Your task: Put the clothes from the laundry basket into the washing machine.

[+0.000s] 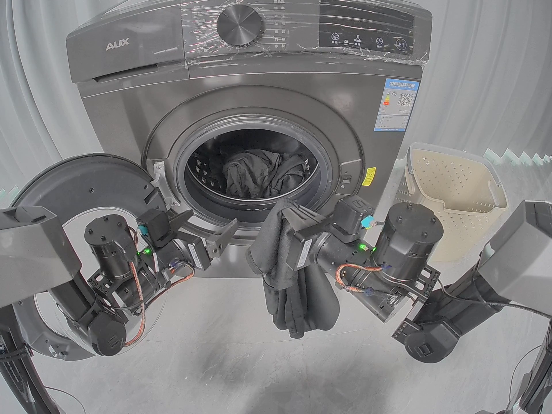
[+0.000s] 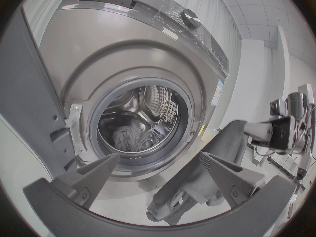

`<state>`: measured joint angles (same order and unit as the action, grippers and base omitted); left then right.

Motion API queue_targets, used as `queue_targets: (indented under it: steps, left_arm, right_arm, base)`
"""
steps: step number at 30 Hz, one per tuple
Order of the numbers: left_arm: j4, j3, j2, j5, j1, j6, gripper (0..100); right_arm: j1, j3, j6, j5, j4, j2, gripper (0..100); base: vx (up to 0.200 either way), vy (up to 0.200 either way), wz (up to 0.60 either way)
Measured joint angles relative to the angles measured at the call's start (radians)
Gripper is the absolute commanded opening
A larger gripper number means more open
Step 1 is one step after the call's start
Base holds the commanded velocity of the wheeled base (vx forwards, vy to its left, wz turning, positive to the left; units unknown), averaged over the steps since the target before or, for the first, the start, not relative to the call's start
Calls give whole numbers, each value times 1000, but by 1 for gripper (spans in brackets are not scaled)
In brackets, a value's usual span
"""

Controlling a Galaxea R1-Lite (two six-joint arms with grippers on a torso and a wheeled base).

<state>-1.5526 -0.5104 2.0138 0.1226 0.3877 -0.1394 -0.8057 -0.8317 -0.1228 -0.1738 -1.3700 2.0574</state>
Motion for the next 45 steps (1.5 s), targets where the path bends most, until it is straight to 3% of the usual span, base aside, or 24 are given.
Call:
queue_targets:
  steps: [7, 15, 24, 33, 45]
  left_arm:
    - [0, 35, 20, 16, 1, 6, 100]
    - [-1, 70, 52, 31, 5, 40, 100]
    - [0, 101, 118, 48, 25, 58, 100]
    - [-1, 79, 206, 67, 39, 102, 100]
    - [0, -66, 333, 71, 40, 99, 100]
  right_arm:
    - [1, -15, 0, -1, 3, -17, 0]
    - [0, -39, 1, -2, 25, -55, 0]
    - [-1, -51, 1, -3, 29, -83, 0]
    - [-3, -62, 2, -3, 33, -96, 0]
    - [-20, -59, 0, -4, 34, -111, 0]
  base:
    - [0, 0, 0]
    - [0, 0, 0]
    - [0, 0, 0]
    - [0, 0, 0]
    - [0, 0, 0]
